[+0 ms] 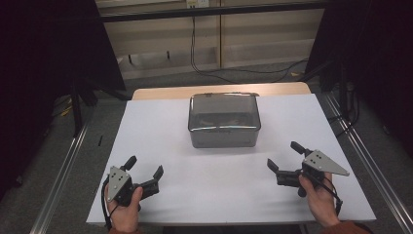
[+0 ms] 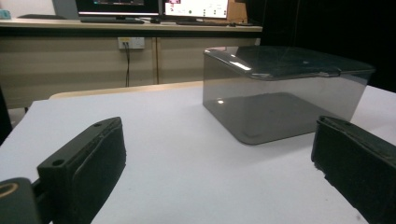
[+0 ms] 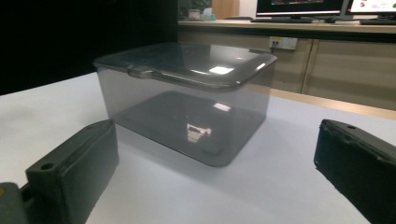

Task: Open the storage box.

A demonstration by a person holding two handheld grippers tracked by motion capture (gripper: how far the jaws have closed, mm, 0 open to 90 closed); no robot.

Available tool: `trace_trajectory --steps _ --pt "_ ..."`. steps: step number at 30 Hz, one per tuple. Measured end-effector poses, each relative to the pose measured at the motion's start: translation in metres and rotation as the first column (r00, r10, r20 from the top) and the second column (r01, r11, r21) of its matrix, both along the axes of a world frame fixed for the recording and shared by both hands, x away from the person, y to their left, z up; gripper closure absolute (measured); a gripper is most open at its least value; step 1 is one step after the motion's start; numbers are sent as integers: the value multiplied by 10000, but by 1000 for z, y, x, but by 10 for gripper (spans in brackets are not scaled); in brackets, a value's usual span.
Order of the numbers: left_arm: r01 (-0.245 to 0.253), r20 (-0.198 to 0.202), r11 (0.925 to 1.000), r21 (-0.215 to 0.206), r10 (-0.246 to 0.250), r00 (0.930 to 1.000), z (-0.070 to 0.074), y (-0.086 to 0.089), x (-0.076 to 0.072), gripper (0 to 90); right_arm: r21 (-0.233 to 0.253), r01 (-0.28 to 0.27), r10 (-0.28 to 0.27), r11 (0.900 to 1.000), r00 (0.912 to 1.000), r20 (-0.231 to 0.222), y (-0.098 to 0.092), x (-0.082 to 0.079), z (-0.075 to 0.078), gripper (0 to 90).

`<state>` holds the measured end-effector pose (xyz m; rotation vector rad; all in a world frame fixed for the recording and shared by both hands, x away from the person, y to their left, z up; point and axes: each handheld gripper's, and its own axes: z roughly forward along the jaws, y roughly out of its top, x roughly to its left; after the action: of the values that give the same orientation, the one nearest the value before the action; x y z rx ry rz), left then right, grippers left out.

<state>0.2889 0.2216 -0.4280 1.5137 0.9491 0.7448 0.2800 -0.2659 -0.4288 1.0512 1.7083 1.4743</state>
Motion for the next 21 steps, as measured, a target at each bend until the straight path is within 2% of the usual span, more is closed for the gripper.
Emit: trace_trajectory --steps 8,9,13,16,21 --pt "5 0 10000 -63 -5 10000 0 2 -1 30 -27 -561 562 9984 9977 383 11 3 5 0" --pt "0 -9 10000 -83 0 10000 0 2 -1 30 -266 -685 702 9973 9951 689 15 4 8 0" --pt "19 -21 10000 -58 -19 10000 -1 2 -1 30 -105 -690 695 9976 9957 617 20 8 10 0" --pt "47 -60 10000 -15 -47 10000 -1 1 0 30 -258 -671 681 9974 9968 427 27 13 10 0" --pt "70 -48 10000 -42 -70 10000 -1 1 0 30 -306 -938 947 9951 9951 289 40 20 11 4"
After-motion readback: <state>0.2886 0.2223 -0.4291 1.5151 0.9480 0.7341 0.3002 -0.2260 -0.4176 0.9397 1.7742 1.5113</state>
